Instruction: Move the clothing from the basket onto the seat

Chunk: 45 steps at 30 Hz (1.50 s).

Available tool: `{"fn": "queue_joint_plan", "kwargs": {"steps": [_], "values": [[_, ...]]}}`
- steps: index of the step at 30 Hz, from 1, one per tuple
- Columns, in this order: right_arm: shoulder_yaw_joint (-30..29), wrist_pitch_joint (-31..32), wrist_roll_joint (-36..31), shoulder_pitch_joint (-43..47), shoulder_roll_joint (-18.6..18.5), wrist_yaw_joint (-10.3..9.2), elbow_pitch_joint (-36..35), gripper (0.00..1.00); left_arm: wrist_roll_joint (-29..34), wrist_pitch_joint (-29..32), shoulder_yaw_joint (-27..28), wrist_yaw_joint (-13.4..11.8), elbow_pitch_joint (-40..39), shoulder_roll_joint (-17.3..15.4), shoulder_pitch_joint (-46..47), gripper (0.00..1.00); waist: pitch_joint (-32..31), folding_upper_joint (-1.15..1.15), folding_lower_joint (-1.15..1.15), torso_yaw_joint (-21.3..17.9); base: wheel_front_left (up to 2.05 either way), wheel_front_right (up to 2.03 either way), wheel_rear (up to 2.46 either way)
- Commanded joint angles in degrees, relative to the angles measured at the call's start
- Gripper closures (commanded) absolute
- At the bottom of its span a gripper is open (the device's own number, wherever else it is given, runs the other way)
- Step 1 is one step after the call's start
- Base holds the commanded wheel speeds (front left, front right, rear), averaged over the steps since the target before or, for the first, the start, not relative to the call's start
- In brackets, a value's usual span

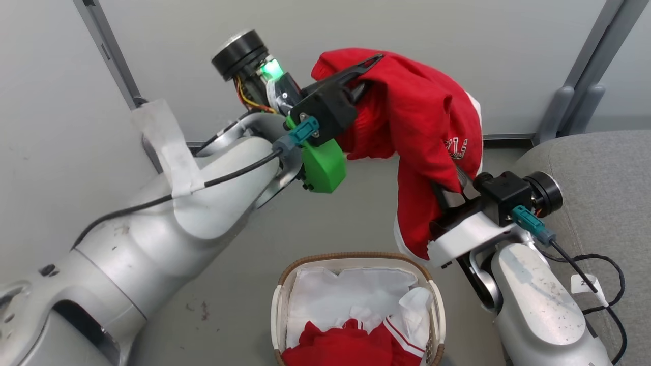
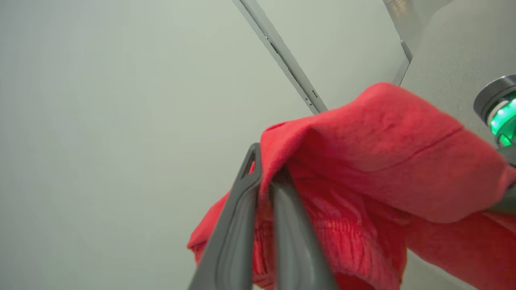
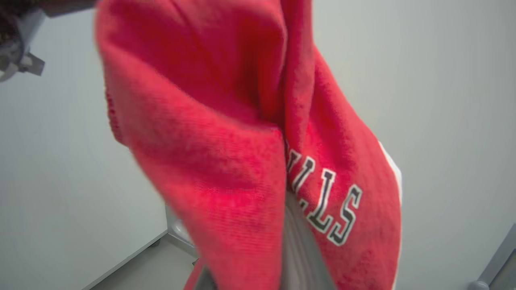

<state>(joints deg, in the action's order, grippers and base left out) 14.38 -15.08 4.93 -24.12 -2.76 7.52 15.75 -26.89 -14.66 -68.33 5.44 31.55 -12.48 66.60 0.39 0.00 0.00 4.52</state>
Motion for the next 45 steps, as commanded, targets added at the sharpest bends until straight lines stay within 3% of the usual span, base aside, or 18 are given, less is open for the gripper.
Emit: {"fn": "queue_joint_plan", "kwargs": {"steps": [1,2,3,4,15,25,39,45], "values": [[-0.56,-0.14,0.58,0.40,-0.24,-0.06,-0.27,1.00,-1.68,-0.28,1.10,-0.64,0.17,-0.17,-2.68,0.69,0.00,0.00,0.00,-0.04,0.00,0.00,0.00],[-0.81,-0.14,0.78,0.51,-0.23,-0.06,-0.30,1.00,-2.60,-0.41,1.65,-0.78,0.20,-0.18,-3.97,0.55,0.01,0.00,0.00,-0.09,0.00,0.00,0.00],[-1.15,-0.14,0.93,0.61,-0.23,-0.06,-0.35,1.00,-3.81,-0.52,2.45,-1.00,0.32,-0.21,-5.89,0.19,0.02,0.00,0.00,-0.17,0.00,0.00,0.00],[-1.43,-0.14,1.05,0.68,-0.24,-0.06,-0.39,1.00,-4.25,-0.59,2.93,-1.08,0.44,-0.34,-7.24,0.00,0.03,0.00,0.00,-0.24,0.00,0.00,0.00],[-5.73,-0.14,1.80,2.13,-0.25,-0.06,-0.80,1.00,-9.99,-0.48,14.56,-0.65,-2.10,1.38,-27.16,0.00,0.26,0.00,0.00,-0.87,0.00,0.00,0.00],[-8.09,-0.14,1.12,3.45,-0.23,-0.06,-1.14,1.00,-4.85,-0.49,24.09,0.58,-3.98,3.58,-39.85,0.00,0.45,0.00,0.00,-1.59,0.00,0.00,0.00],[-10.60,-0.14,0.29,3.47,-0.24,-0.06,-0.78,1.00,2.56,-0.50,31.52,2.03,-6.15,6.46,-46.20,0.00,1.00,0.00,0.00,-2.73,0.00,0.00,0.00],[-11.59,-0.14,-0.42,2.86,-0.24,-0.06,-0.63,1.00,3.56,-0.50,31.82,2.12,-7.24,7.46,-47.19,0.00,1.69,0.00,0.00,-6.25,0.00,0.00,0.00]]}}
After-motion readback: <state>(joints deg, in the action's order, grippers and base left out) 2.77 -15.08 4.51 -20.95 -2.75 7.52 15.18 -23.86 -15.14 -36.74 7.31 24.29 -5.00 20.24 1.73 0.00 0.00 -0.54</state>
